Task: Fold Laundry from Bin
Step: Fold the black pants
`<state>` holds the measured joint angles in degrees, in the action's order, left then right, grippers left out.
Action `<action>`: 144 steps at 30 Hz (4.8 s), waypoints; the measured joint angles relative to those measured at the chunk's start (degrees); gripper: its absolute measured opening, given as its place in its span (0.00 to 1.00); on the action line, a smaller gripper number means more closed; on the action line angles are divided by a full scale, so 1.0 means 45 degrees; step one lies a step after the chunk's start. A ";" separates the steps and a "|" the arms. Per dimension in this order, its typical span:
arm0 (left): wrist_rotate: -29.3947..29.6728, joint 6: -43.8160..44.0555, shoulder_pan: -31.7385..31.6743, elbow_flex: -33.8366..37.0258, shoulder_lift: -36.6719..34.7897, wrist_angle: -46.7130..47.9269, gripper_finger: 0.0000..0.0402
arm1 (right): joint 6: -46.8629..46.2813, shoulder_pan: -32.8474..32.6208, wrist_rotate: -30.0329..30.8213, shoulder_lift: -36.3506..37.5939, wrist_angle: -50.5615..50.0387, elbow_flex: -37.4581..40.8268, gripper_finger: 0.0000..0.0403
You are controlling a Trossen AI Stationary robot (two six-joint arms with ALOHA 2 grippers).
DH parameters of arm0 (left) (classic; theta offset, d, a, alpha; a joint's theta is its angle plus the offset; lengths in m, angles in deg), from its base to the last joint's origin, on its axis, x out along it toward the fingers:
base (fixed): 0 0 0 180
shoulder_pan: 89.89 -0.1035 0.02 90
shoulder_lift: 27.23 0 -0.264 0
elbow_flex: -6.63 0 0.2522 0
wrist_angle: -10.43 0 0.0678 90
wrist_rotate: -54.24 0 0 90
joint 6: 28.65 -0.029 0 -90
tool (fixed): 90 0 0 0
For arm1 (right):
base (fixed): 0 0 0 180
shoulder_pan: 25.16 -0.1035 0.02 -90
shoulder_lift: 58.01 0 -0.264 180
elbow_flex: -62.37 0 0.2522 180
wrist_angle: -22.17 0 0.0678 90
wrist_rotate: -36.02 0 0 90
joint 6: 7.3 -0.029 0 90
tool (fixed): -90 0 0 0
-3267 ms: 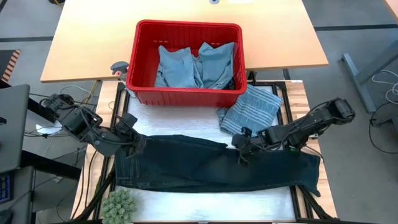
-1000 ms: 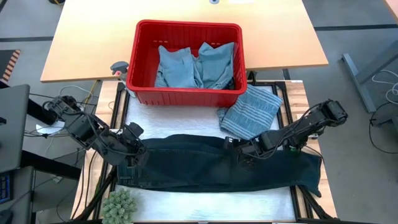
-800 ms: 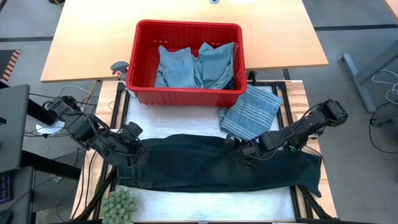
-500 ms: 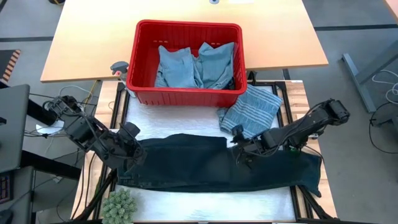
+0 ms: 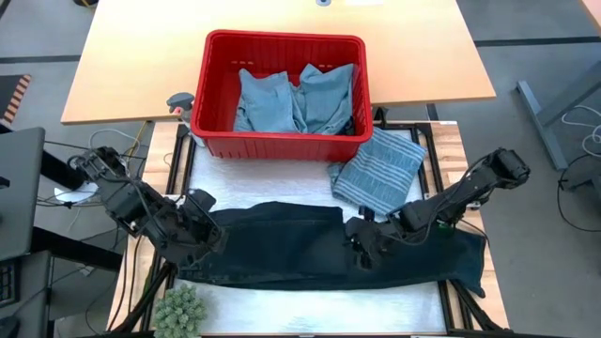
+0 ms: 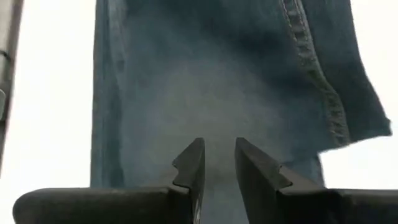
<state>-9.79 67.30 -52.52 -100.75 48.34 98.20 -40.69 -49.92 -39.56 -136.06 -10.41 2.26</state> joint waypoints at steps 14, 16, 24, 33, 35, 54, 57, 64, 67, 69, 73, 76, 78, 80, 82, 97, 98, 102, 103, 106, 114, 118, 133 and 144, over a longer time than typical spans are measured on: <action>-0.2048 -0.0563 -0.0012 0.0005 0.2210 0.0337 0.03 | 0.0557 -0.1514 -0.0047 -0.0199 0.3700 0.0053 0.28; -0.2021 -0.0568 -0.0123 0.0005 0.2136 0.0339 0.03 | 0.1008 -0.1670 -0.0241 -0.0378 0.3995 0.0050 0.28; -0.1996 -0.0215 -0.0319 0.0005 0.1522 0.0332 0.03 | 0.1528 -0.1730 -0.0613 -0.2190 0.3700 -0.1227 0.40; -0.2178 0.0225 -0.0329 0.0000 0.1433 0.0197 0.03 | 0.3561 -0.1618 -0.0059 -0.5001 -0.1113 -0.4826 0.66; -0.2198 0.0270 -0.0329 0.0000 0.1432 0.0072 0.03 | 0.3634 -0.1584 0.0067 -0.5790 -0.2254 -0.5745 0.66; -0.2960 -0.1589 -0.0329 0.0000 0.1437 -0.0125 0.03 | 0.0238 -0.1601 0.0159 -0.8584 -0.5102 -0.8787 0.44; -0.2963 -0.1930 -0.0329 0.0000 0.1437 -0.0130 0.03 | -0.0057 -0.1577 0.0164 -0.8526 -0.5320 -0.8807 0.33; -0.2951 -0.2119 -0.0329 0.0000 0.1437 -0.0143 0.03 | -0.1013 -0.1610 0.0179 -0.8545 -0.5759 -0.8797 0.05; -0.2955 -0.2122 -0.0329 0.0000 0.1437 -0.0168 0.03 | -0.1012 -0.1676 0.0202 -0.8545 -0.5767 -0.8797 0.04; -0.2961 -0.2044 -0.0329 0.0000 0.1432 -0.0446 0.03 | -0.1096 -0.1724 0.0185 -0.8545 -0.5771 -0.8797 0.05; -0.2922 -0.1872 -0.0448 -0.0097 0.1307 -0.1828 0.03 | -0.1281 -0.1996 0.0233 -0.8502 -0.6518 -0.9242 0.04; -0.2912 -0.1868 -0.0680 -0.0107 0.1219 -0.2702 0.03 | -0.1966 -0.2240 0.0696 -0.8477 -0.7665 -0.9789 0.04; -0.2909 -0.1861 -0.0854 -0.0107 0.1219 -0.3070 0.03 | -0.2482 -0.2423 0.1067 -0.8477 -0.8408 -1.0115 0.04; -0.2894 -0.1900 -0.0996 -0.0107 0.1219 -0.3105 0.03 | -0.3045 -0.2580 0.1399 -0.8477 -0.8833 -1.0319 0.04; -0.2898 -0.2262 -0.1251 -0.0106 0.1271 -0.2929 0.03 | -0.3573 -0.2717 0.1509 -0.8477 -0.9011 -1.0351 0.04; -0.2943 -0.6129 -0.3805 0.0039 0.1543 -0.2030 0.03 | -0.9095 -0.3601 0.1839 -0.8511 -1.0870 -1.0147 0.04; -0.3140 -0.6564 -0.3854 0.0039 0.1534 -0.2353 0.03 | -0.9552 -0.3671 0.1877 -0.8511 -1.1073 -1.0147 0.04; -0.3281 -0.8098 -0.3970 0.0039 0.1534 -0.3559 0.02 | -1.1117 -0.3911 0.2180 -0.8511 -1.1634 -1.0138 0.04; -0.3259 -0.8465 -0.4068 0.0039 0.1534 -0.3797 0.02 | -1.1473 -0.3940 0.2209 -0.8511 -1.1759 -1.0138 0.04; -0.3332 -0.9246 -0.4409 0.0038 0.1534 -0.4334 0.01 | -1.2170 -0.4014 0.2213 -0.8511 -1.2164 -1.0138 0.04; -0.3864 -1.0629 -0.5666 0.0039 0.1534 -0.4690 0.01 | -1.3329 -0.3966 0.2296 -0.8511 -1.2666 -1.0138 0.04; -0.4042 -1.0748 -0.6036 0.0039 0.1534 -0.5671 0.00 | -1.4228 -0.4005 0.2495 -0.8511 -1.2856 -1.0138 0.04; -0.3820 -1.0630 -0.5887 0.0034 0.2820 -0.4337 0.00 | -1.5978 -0.4338 0.2437 -0.8550 -1.3125 -0.9778 0.04; -0.2780 -1.0834 -0.5807 0.0034 0.4371 -0.1701 0.00 | -1.7709 -0.4933 0.2345 -0.8555 -1.3323 -0.9778 0.05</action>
<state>-22.30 18.55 -78.65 -100.60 68.01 90.54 -120.38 -72.12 -29.01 -174.56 -70.36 -41.74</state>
